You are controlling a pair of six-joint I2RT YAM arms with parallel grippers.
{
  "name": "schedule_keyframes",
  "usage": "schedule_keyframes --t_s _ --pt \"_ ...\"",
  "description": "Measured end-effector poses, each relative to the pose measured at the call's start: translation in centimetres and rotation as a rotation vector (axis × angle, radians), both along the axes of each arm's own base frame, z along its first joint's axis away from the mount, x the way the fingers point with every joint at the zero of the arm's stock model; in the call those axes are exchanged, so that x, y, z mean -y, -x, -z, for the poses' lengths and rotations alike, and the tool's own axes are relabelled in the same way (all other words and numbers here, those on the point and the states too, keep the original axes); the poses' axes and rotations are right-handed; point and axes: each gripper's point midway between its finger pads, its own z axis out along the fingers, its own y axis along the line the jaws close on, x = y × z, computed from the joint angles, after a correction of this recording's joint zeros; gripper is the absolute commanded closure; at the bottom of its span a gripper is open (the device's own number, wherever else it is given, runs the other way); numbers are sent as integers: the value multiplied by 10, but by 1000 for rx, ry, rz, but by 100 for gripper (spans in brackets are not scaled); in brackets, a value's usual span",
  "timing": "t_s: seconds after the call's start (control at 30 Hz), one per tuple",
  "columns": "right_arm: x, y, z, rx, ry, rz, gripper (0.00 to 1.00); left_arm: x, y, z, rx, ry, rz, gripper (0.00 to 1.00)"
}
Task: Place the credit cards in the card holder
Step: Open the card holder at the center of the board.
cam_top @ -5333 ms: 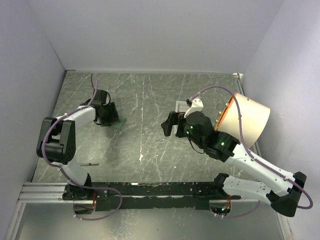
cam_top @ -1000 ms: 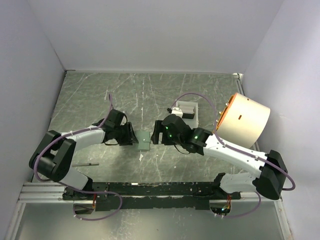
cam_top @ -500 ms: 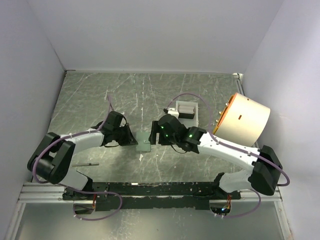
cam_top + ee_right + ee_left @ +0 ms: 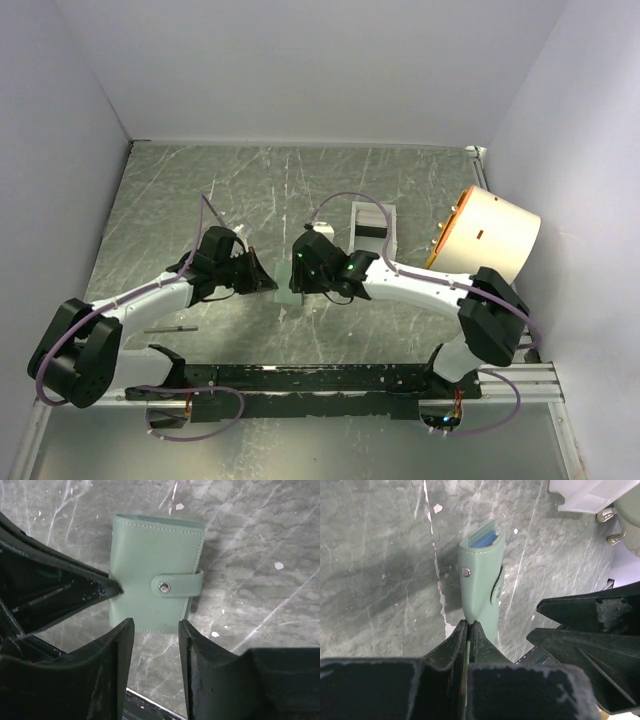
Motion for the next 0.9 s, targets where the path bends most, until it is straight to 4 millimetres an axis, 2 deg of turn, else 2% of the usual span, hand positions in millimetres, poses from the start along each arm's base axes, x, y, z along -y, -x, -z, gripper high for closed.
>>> schedule_keyframes --t_s 0.33,0.5,0.67,0.9 --pt "-9 -4 30 -28 48 -21 64 1 17 11 -60 19 25 93" --pt "-13 -1 45 -61 62 -37 65 2 19 14 -73 19 31 93" --pt "-16 1 56 -82 67 -48 65 3 21 17 -85 15 38 93" --pt "-21 1 61 -87 71 -67 73 1 22 22 -98 4 34 93"
